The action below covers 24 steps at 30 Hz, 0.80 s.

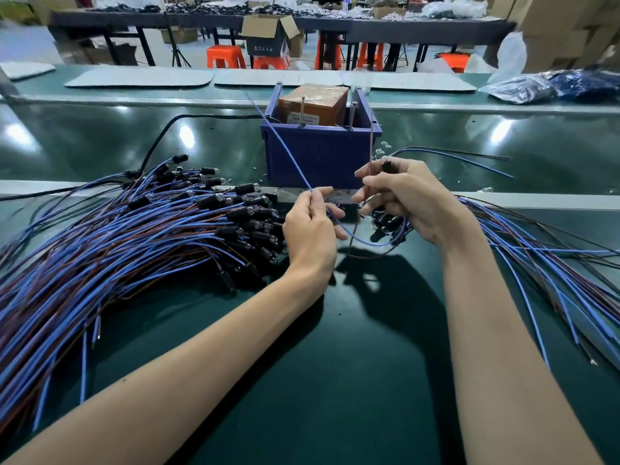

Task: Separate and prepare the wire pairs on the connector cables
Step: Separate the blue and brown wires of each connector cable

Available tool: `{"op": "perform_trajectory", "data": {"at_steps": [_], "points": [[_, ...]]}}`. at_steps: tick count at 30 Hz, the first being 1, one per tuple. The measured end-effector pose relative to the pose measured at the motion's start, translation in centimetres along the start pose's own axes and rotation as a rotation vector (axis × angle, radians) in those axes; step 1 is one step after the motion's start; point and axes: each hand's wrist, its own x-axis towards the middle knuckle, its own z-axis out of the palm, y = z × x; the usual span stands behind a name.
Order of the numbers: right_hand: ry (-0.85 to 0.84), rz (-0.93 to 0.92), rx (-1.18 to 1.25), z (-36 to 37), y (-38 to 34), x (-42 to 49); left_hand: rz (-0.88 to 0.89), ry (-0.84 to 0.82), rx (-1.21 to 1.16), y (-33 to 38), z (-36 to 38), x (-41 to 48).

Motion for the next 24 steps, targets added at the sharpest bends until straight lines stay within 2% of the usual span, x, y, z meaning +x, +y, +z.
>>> {"op": "perform_trajectory", "data": {"at_steps": [14,24], "points": [[0.003,0.000,-0.093,1.0,0.0,0.3,-0.057,-0.006,-0.001,-0.3,0.2,0.4],[-0.023,-0.024,-0.104,1.2,-0.1,0.4,-0.079,-0.072,0.040,-0.7,0.3,0.5]]}}
